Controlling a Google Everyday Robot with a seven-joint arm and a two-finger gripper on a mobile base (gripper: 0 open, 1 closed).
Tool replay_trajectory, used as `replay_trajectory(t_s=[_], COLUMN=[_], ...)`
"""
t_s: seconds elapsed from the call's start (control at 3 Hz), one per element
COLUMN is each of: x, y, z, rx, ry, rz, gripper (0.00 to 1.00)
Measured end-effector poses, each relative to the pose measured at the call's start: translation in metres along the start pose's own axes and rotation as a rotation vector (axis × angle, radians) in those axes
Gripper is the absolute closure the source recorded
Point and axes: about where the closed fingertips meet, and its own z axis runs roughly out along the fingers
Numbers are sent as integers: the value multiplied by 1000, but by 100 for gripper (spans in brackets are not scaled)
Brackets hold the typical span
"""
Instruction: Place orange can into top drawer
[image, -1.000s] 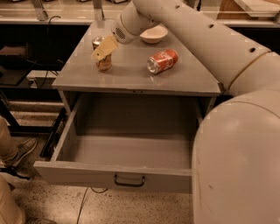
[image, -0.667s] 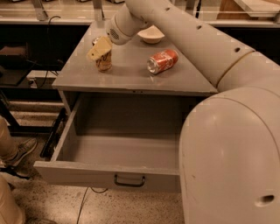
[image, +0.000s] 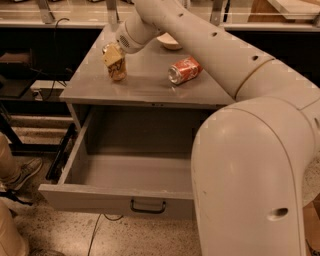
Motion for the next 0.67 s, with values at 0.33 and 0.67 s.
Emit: replay_trajectory(t_s=[0.33,0.67], x=[-4,-1], y=[3,13], z=[3,-46], rx=[-8,-27], ry=[-17,-103], rz=[7,-16], gripper=[73,100])
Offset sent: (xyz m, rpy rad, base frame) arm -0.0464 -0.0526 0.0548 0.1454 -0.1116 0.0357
